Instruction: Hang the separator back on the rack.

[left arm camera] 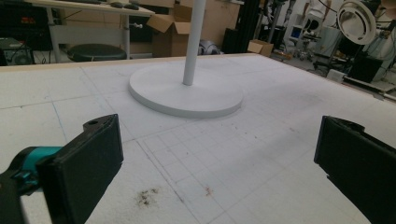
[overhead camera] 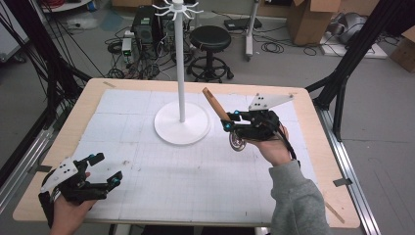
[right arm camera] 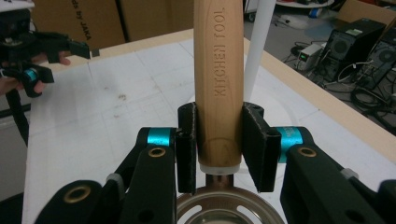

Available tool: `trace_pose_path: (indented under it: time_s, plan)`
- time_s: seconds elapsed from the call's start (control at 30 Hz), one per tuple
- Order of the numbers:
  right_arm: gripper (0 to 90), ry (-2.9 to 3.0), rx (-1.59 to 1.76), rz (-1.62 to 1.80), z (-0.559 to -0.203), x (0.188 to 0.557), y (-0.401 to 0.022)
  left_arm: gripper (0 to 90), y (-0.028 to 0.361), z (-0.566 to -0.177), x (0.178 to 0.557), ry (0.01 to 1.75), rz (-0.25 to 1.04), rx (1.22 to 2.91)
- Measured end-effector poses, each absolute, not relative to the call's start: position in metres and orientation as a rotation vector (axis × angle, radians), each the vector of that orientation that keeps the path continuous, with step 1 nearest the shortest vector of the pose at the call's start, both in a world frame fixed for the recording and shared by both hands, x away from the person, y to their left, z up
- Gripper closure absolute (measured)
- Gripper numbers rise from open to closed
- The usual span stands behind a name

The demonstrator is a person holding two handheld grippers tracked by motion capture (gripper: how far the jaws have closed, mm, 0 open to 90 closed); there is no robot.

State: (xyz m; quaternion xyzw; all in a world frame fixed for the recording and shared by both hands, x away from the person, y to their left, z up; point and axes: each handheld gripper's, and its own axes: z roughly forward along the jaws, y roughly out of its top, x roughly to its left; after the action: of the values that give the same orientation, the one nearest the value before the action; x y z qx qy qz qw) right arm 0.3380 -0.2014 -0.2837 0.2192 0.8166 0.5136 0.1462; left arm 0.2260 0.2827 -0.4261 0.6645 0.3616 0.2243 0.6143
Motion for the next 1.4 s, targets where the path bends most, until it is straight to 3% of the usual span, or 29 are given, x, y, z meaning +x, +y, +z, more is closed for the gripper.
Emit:
trace_pose_path:
  time_s: [1.4]
  plan:
    - [68.8, 2.154, 0.68, 1.592, -0.243, 0.351, -0.184, 1.8, 0.289, -0.425, 0.219, 0.851, 0.536, 1.514]
